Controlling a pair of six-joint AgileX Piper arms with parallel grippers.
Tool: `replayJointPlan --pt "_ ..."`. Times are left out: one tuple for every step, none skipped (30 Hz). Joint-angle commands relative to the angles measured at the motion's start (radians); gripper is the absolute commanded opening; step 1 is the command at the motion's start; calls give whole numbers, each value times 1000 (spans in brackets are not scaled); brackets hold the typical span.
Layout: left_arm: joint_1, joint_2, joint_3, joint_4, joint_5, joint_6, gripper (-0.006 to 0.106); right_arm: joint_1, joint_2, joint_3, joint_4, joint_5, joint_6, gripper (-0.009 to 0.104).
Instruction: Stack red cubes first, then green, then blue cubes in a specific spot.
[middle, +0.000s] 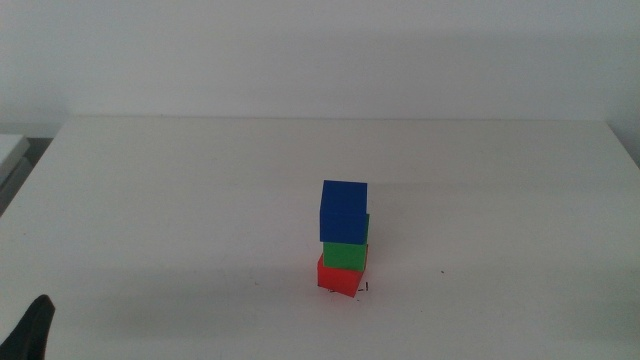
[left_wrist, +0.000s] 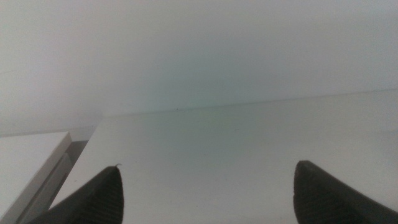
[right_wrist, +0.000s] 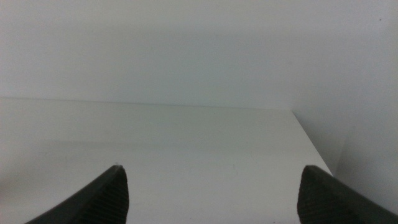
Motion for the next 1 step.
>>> replayJointPlan --pt "0 -5 0 0 -15 0 94 -10 -4 3 -7 -11 -3 83"
